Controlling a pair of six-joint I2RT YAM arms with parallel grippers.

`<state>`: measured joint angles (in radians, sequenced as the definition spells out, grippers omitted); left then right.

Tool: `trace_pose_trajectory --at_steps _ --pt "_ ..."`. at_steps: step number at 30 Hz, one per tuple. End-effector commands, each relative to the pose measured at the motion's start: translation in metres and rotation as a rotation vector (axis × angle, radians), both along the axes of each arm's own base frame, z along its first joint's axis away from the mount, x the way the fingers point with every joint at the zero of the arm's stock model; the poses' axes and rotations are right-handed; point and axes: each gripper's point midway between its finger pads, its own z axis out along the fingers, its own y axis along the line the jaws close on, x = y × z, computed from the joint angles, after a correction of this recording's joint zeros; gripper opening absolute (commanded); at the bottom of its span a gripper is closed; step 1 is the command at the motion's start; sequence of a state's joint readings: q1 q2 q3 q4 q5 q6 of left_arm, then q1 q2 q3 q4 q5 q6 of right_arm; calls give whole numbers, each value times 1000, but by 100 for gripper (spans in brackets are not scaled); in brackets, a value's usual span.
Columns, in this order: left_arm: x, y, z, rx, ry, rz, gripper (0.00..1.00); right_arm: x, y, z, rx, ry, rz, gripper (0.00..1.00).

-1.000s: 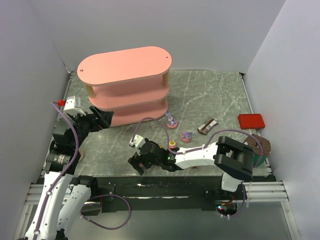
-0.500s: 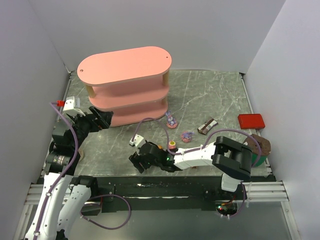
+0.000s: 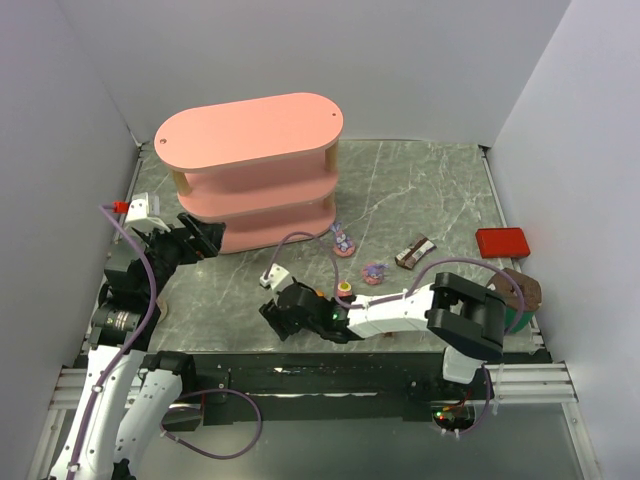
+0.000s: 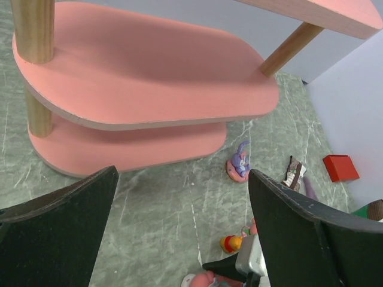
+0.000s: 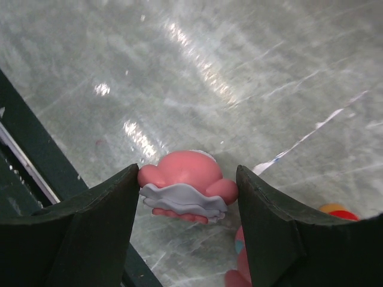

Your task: Place and organize the plastic toys onto the shelf

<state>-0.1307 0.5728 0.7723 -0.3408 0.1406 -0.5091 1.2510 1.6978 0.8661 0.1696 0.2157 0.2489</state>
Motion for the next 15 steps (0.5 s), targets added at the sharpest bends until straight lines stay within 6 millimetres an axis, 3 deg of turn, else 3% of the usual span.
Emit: trace_pose_trajectory --at_steps 1,10,15 --pt "1 2 10 5 -42 11 96 27 15 77 118 -135 -81 58" --pt "0 4 11 7 -46 20 96 80 -13 164 172 -256 -217 57" --pt "0 5 10 8 -44 23 96 122 -47 204 179 -279 -315 58"
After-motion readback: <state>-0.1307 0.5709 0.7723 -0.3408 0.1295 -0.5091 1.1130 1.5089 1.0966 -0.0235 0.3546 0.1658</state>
